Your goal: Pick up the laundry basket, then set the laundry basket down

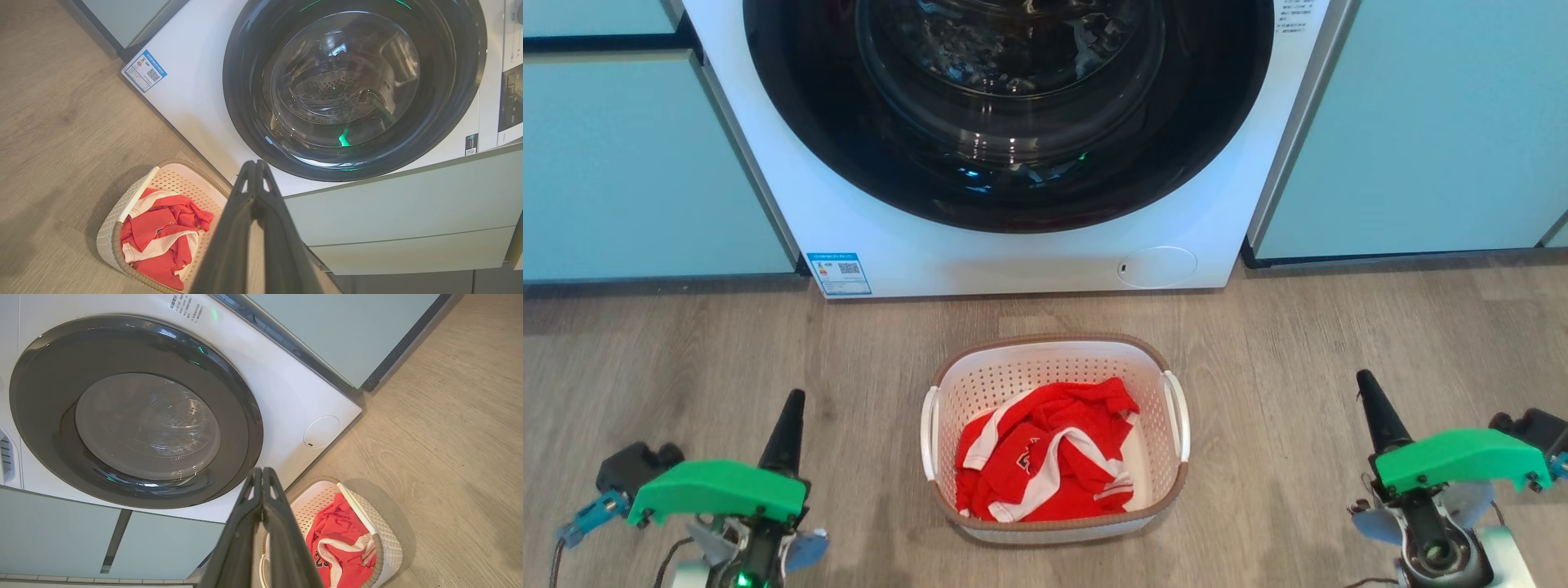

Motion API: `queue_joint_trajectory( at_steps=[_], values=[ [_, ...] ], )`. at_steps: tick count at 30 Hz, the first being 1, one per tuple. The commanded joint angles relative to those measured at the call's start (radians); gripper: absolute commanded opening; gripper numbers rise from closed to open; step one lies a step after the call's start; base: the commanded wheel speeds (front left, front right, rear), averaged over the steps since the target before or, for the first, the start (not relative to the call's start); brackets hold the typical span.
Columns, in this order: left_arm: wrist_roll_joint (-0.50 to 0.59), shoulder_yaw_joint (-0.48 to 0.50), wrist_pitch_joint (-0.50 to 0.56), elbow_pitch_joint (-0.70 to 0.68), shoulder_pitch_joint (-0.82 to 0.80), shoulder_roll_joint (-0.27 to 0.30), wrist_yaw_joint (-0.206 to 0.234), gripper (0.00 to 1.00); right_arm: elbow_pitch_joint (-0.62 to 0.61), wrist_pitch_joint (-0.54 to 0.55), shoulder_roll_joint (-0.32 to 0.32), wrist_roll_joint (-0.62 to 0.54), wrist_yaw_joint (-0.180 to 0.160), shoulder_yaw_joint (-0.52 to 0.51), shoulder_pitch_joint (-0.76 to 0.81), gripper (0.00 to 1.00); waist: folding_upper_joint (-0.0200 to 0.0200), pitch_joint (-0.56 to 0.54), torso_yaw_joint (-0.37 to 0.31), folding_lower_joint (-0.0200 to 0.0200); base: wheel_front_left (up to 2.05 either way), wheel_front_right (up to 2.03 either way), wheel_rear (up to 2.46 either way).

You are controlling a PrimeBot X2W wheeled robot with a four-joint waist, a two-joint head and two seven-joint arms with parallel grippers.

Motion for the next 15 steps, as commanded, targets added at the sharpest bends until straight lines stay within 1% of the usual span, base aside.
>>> queue_joint_trajectory(
  at_steps=[1, 15],
  values=[
    [-0.023, 0.037, 0.004, -0.026, -0.057, 0.001, -0.012, 0.0, -0.04, 0.004, -0.007, 0.027, -0.003, 0.007, -0.037, 0.0, 0.0, 0.0, 0.0, 0.0, 0.0, 0.0, 0.0],
    [-0.167, 0.079, 0.034, -0.021, -0.066, -0.01, -0.039, 0.0, -0.047, 0.034, -0.006, 0.184, -0.003, -0.013, -0.035, 0.0, 0.0, 0.0, 0.002, 0.0, 0.0, 0.0, 0.0]
  ],
)
